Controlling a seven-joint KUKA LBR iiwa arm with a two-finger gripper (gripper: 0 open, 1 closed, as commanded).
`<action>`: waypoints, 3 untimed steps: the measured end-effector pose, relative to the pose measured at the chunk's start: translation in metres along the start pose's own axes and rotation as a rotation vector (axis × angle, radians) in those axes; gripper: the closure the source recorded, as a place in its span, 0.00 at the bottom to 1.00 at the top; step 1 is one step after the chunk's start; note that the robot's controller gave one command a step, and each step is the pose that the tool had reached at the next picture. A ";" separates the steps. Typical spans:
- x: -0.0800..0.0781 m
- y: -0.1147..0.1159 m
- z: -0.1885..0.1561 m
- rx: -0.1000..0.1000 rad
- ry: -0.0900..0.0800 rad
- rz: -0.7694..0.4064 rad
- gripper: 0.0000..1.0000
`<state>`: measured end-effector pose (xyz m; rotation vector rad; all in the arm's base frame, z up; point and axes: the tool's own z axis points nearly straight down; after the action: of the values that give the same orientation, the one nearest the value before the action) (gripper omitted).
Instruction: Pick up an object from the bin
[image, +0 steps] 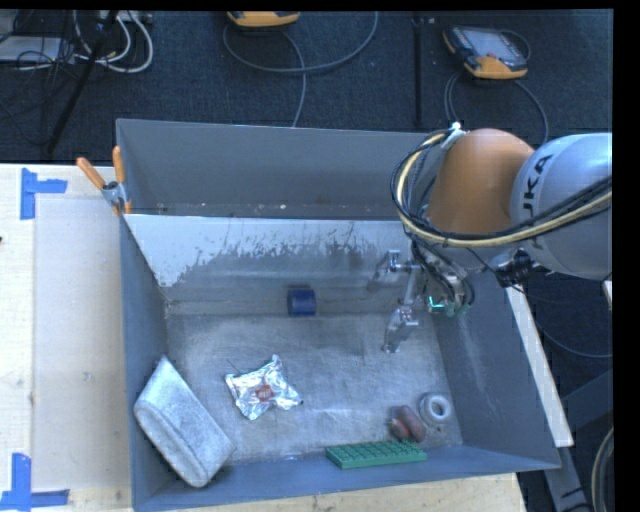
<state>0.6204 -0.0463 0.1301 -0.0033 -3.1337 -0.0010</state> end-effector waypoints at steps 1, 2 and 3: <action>0.029 0.078 0.020 -0.003 -0.002 -0.084 0.00; 0.058 0.144 0.020 -0.002 -0.004 -0.200 0.00; 0.076 0.180 0.057 0.002 -0.007 -0.428 0.00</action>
Offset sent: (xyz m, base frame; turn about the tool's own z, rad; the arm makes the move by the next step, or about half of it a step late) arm -0.0273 0.0719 -0.0172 -0.0767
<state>0.5448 0.1339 0.0741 0.6642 -3.0699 -0.0005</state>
